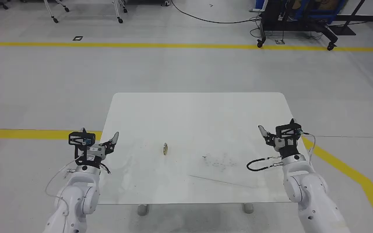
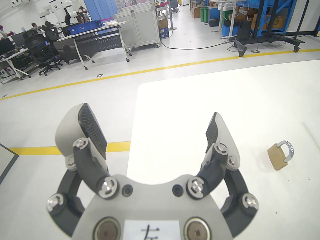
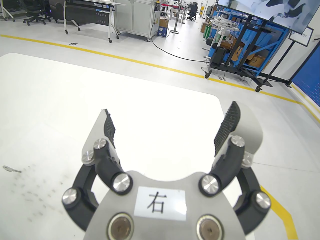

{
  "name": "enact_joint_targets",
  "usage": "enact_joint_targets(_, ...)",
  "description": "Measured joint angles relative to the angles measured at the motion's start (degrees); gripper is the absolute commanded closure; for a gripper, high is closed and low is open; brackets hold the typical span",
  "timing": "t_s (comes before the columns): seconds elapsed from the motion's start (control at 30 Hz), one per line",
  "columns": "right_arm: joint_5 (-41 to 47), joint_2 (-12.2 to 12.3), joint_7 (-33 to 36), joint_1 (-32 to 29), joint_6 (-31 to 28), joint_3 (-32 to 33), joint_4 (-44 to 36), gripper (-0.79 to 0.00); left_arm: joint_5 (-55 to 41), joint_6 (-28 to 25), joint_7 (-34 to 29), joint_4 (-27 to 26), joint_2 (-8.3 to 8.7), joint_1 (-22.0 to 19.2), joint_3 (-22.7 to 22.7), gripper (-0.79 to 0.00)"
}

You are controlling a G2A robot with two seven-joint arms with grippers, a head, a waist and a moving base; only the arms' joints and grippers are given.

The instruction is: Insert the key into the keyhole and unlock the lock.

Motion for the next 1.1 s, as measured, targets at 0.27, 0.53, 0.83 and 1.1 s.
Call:
enact_joint_targets(0.27, 1.72, -0.04, 0.09, 0.92, -4.24, -2.19, 1.09, -0.785, 0.00, 0.00, 0.00, 0.00, 0.00, 0.00, 0.00, -0.785)
enact_joint_targets(0.53, 4.81, -0.45, 5.24, 6.61, -20.14, -11.19, 5.37, -0.785, 0.00, 0.00, 0.00, 0.00, 0.00, 0.00, 0.00, -0.785)
enact_joint_targets(0.83, 4.81, -0.44, 5.19, 6.58, -20.04, -11.11, 5.39, -0.785, 0.00, 0.00, 0.00, 0.00, 0.00, 0.00, 0.00, -0.785)
enact_joint_targets(1.1, 10.08, -0.50, 9.87, 14.47, -36.59, -16.89, 10.92, -0.785, 0.00, 0.00, 0.00, 0.00, 0.00, 0.00, 0.00, -0.785)
